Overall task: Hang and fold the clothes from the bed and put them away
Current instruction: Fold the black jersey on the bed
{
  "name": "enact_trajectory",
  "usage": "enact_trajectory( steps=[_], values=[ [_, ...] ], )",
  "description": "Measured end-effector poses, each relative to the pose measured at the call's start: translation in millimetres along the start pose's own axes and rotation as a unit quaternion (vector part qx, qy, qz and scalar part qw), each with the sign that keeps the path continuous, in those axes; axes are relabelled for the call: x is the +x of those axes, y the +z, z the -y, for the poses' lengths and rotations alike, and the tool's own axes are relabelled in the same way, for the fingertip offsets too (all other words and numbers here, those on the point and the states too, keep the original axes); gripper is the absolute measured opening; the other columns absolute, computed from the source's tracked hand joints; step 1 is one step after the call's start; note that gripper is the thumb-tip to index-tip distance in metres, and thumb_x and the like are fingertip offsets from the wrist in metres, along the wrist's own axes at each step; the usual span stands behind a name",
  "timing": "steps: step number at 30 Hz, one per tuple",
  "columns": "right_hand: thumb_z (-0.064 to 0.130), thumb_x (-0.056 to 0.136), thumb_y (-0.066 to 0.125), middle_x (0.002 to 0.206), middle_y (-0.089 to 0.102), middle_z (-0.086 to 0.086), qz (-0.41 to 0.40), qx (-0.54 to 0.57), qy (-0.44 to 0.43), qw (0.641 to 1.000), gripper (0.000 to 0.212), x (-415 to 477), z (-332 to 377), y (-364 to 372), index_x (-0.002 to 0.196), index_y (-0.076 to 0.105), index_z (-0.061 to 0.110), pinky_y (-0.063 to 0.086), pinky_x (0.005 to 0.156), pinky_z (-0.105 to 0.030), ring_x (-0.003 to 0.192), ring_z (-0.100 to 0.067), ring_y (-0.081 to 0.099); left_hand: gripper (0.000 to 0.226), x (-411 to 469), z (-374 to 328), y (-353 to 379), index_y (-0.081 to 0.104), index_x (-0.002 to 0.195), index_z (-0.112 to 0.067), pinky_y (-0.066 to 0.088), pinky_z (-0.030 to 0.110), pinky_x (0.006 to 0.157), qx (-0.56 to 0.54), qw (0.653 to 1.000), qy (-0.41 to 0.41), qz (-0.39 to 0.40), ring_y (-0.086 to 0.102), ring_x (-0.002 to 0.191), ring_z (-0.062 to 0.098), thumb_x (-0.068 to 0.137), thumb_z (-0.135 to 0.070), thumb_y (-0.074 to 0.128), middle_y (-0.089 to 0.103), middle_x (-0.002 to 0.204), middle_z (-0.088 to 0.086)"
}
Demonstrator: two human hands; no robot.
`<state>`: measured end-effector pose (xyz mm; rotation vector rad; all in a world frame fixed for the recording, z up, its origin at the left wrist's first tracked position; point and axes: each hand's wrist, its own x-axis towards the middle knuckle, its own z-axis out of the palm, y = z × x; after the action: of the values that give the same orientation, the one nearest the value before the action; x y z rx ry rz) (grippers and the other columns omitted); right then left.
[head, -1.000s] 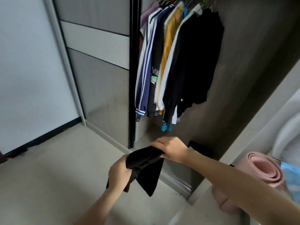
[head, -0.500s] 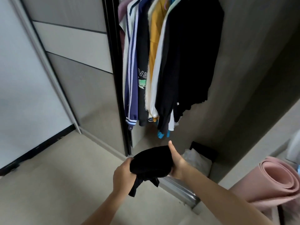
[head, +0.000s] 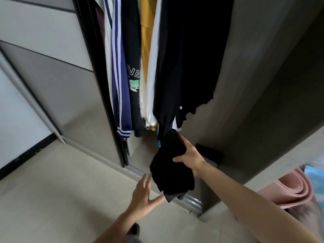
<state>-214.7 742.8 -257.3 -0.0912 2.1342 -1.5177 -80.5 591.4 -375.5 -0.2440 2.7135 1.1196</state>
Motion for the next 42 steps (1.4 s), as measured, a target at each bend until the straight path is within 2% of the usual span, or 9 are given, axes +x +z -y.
enact_trajectory(
  steps=[4, 7, 11, 17, 19, 22, 26, 38, 42],
  values=[
    [-0.011, 0.072, 0.069, 0.107, 0.062, 0.007, 0.01, -0.033, -0.024, 0.999, 0.079, 7.4, 20.3, -19.0, 0.136, 0.042, 0.028, 0.048, 0.076, -0.016, 0.104, -0.013, 0.059, 0.08, 49.6, 3.2, -17.7, 0.0, 0.151, -0.023, 0.022, 0.034, 0.111, -0.31, 0.94, -0.14, -0.007, 0.016, 0.144, 0.022, 0.093, -0.039, 0.053, 0.009, 0.159, 0.004],
    [-0.013, 0.072, 0.069, 0.099, 0.069, 0.005, 0.035, -0.054, -0.026, 0.998, 0.063, 8.1, 40.1, -30.5, 0.119, 0.053, 0.027, 0.051, 0.072, -0.016, 0.094, -0.009, 0.066, 0.089, 85.4, -0.7, -38.7, 0.004, 0.151, -0.02, 0.033, 0.025, 0.099, -0.392, 0.912, -0.117, 0.013, 0.03, 0.138, 0.019, 0.088, -0.026, 0.066, 0.024, 0.154, 0.004],
    [-0.01, 0.073, 0.07, 0.1, 0.066, 0.012, 0.014, -0.148, -0.044, 0.988, 0.06, 7.8, 75.8, -39.8, 0.113, 0.052, 0.032, 0.047, 0.072, -0.007, 0.09, 0.008, 0.063, 0.118, 132.0, -8.1, -84.3, 0.004, 0.151, -0.015, 0.017, 0.036, 0.118, -0.271, 0.959, 0.081, -0.038, 0.013, 0.144, 0.015, 0.066, -0.019, 0.086, 0.01, 0.158, 0.002],
    [-0.007, 0.072, 0.072, 0.105, 0.063, 0.021, -0.04, -0.201, -0.021, 0.978, 0.066, 5.3, 80.3, -40.9, 0.11, 0.05, 0.044, 0.044, 0.084, -0.007, 0.097, 0.012, 0.058, 0.129, 185.1, -42.7, -113.5, -0.016, 0.143, -0.036, 0.001, 0.025, 0.111, -0.044, 0.942, 0.299, 0.143, -0.016, 0.134, -0.007, 0.06, -0.049, 0.082, -0.014, 0.146, -0.025],
    [-0.006, 0.071, 0.073, 0.101, 0.065, 0.025, -0.054, -0.184, -0.005, 0.981, 0.068, 1.7, 69.7, -42.1, 0.109, 0.05, 0.046, 0.044, 0.084, -0.009, 0.097, 0.01, 0.059, 0.113, 196.4, -47.6, -105.3, 0.012, 0.148, -0.028, 0.015, 0.018, 0.11, -0.052, 0.935, 0.273, 0.221, 0.007, 0.135, -0.003, 0.062, -0.04, 0.085, 0.012, 0.142, -0.026],
    [-0.006, 0.069, 0.074, 0.094, 0.068, 0.023, -0.098, -0.149, 0.033, 0.983, 0.064, 2.5, 38.6, -48.6, 0.105, 0.054, 0.043, 0.045, 0.079, -0.009, 0.091, 0.008, 0.062, 0.059, 210.3, -39.8, -83.8, 0.05, 0.116, -0.029, 0.038, 0.002, 0.081, -0.105, 0.92, 0.183, 0.33, 0.053, 0.112, -0.001, 0.068, -0.024, 0.083, 0.056, 0.114, -0.022],
    [-0.014, 0.067, 0.073, 0.087, 0.065, 0.005, -0.187, -0.074, 0.103, 0.974, 0.05, 16.4, -33.5, -51.0, 0.097, 0.058, 0.024, 0.047, 0.074, -0.016, 0.08, -0.002, 0.063, 0.027, 229.5, -18.6, -39.6, 0.062, 0.091, -0.019, 0.046, 0.012, 0.07, -0.145, 0.909, 0.116, 0.373, 0.064, 0.082, -0.001, 0.074, -0.005, 0.077, 0.07, 0.082, -0.015],
    [-0.012, 0.074, 0.068, 0.09, 0.063, 0.01, -0.346, 0.125, 0.123, 0.922, 0.047, 243.4, -306.5, -88.6, 0.104, 0.057, 0.021, 0.043, 0.06, -0.004, 0.085, -0.006, 0.059, 0.036, 442.4, 47.9, 194.3, 0.057, 0.12, -0.003, 0.045, 0.042, 0.094, -0.021, 0.975, 0.122, 0.182, 0.059, 0.109, 0.03, 0.085, -0.005, 0.063, 0.063, 0.115, 0.017],
    [-0.002, 0.077, 0.072, 0.11, 0.057, 0.005, -0.362, 0.151, 0.11, 0.913, 0.061, 337.7, -406.9, -156.2, 0.128, 0.048, 0.02, 0.046, 0.063, -0.01, 0.094, -0.012, 0.056, 0.061, 546.6, 53.4, 283.1, 0.034, 0.143, -0.022, 0.038, 0.039, 0.1, 0.18, 0.957, 0.225, 0.036, 0.047, 0.124, 0.024, 0.089, -0.042, 0.056, 0.051, 0.133, 0.008]
  ],
)
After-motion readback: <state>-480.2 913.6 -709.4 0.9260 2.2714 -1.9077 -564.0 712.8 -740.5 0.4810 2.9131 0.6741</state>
